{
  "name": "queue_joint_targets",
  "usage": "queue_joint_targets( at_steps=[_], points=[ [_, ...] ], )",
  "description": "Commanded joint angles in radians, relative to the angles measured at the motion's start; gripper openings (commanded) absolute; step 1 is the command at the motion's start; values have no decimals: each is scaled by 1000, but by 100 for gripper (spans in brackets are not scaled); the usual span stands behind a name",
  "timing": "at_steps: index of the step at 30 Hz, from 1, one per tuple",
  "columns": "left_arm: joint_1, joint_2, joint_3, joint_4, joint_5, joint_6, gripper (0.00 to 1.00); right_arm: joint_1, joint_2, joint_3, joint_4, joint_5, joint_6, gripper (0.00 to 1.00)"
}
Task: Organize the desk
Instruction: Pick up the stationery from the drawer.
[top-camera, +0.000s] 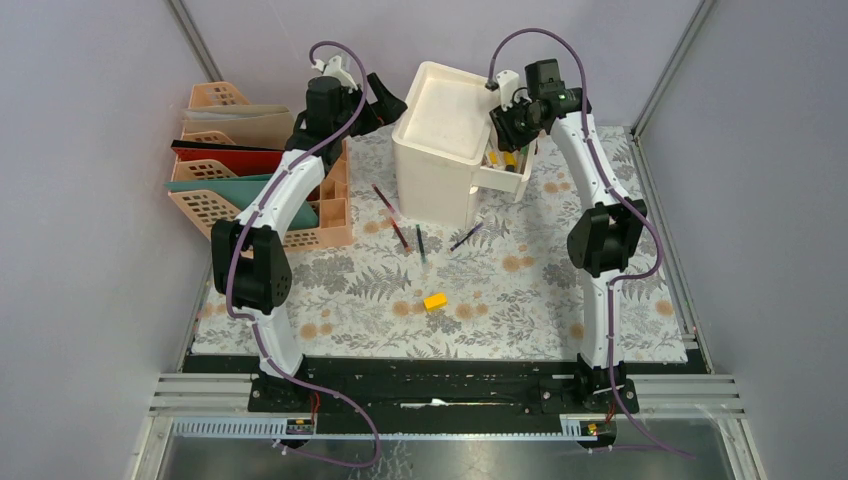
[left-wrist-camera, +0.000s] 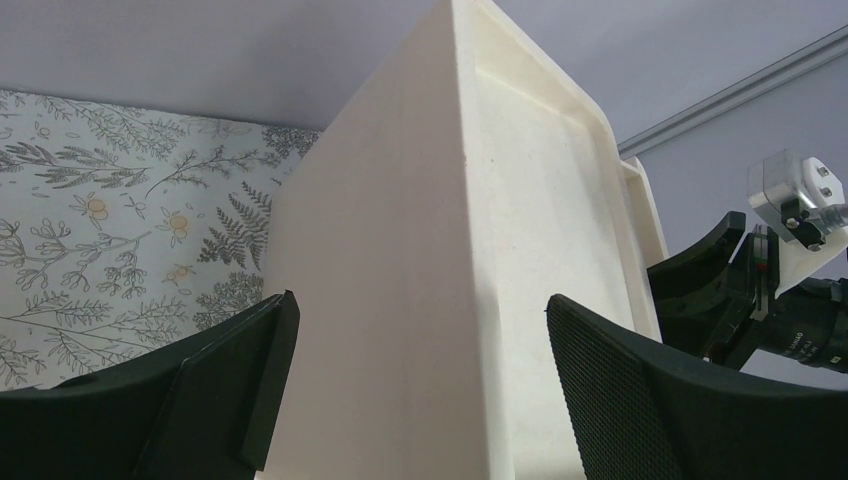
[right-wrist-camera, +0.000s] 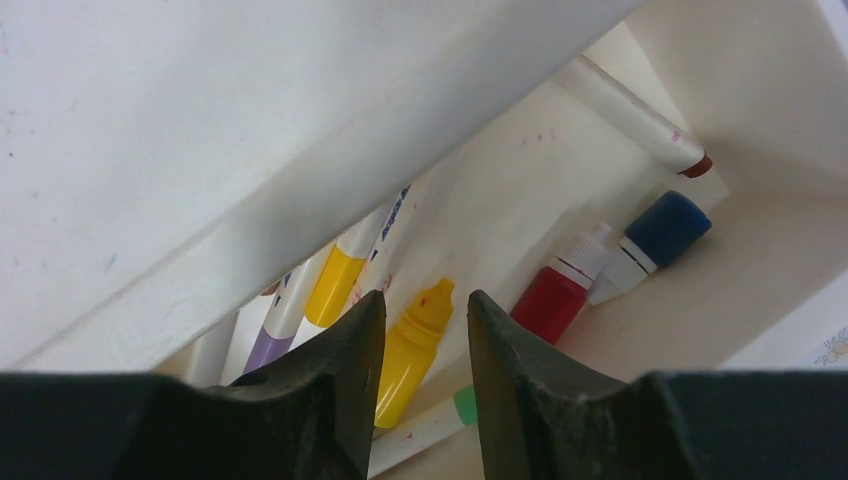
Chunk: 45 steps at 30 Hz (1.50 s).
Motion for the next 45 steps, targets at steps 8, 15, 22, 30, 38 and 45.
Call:
queue_joint_targets(
  at_steps=[8,15,22,30,38,45],
  points=[
    [2,-71,-9,53,-5,0,99,32,-1,22,-73,129,-49,44],
    [2,-74,-21,68,-3,-9,99,34,14,11,-109,170,-59,46],
    [1,-80,-23,67,-3,-4,99,35,69,52,-154,169,-53,44],
    [1,-88,-35,70,-9,-7,99,35,89,56,-175,142,-45,30],
    [1,-86,-28,70,-5,-6,99,35,58,76,-103,75,-26,14],
    [1,-87,-22,70,-8,-5,99,29,25,95,14,70,-16,8]
  ],
)
